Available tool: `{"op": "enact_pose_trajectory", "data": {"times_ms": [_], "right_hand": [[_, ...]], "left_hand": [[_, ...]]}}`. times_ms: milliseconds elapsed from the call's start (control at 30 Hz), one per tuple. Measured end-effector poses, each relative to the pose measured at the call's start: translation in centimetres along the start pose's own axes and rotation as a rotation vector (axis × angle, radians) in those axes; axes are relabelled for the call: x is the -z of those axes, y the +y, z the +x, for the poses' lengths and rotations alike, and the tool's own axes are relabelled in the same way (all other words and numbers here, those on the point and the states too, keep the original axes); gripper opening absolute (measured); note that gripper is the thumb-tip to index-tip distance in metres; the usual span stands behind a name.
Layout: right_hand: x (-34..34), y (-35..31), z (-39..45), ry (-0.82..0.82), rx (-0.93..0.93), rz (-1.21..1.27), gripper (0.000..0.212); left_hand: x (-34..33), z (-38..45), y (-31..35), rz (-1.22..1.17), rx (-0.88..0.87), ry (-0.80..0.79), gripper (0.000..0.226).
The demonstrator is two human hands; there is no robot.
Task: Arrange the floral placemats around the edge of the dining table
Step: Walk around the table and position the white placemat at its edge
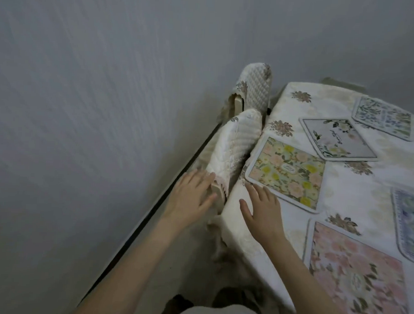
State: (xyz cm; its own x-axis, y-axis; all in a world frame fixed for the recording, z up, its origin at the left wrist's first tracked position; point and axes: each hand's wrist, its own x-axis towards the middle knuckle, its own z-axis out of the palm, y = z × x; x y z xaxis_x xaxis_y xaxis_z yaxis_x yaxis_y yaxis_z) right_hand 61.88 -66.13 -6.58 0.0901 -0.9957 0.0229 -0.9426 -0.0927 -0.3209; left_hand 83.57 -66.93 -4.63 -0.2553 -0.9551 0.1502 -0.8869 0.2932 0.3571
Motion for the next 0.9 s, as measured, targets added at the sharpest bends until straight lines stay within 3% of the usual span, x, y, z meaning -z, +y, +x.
{"op": "enact_pose_trajectory", "data": {"times_ms": [400,667,900], "right_hand": [[-3.7,-6.8,5.4,0.12,-0.178,0.204,0.048],[-3.7,-9.5,20.3,0.188,-0.232,0.174,0.05],[-3.2,-10.8,28.5,0.247,-0.333,0.205,0.05]], "left_hand": [[-0.8,2.4,-11.0,-0.105,-0.001,-0.054,0.06],[2.9,17.5,-18.6,0.014,-0.146,-0.116,0.059],[4.6,28.8,-21.0,0.017,-0.286,-0.134,0.056]]}}
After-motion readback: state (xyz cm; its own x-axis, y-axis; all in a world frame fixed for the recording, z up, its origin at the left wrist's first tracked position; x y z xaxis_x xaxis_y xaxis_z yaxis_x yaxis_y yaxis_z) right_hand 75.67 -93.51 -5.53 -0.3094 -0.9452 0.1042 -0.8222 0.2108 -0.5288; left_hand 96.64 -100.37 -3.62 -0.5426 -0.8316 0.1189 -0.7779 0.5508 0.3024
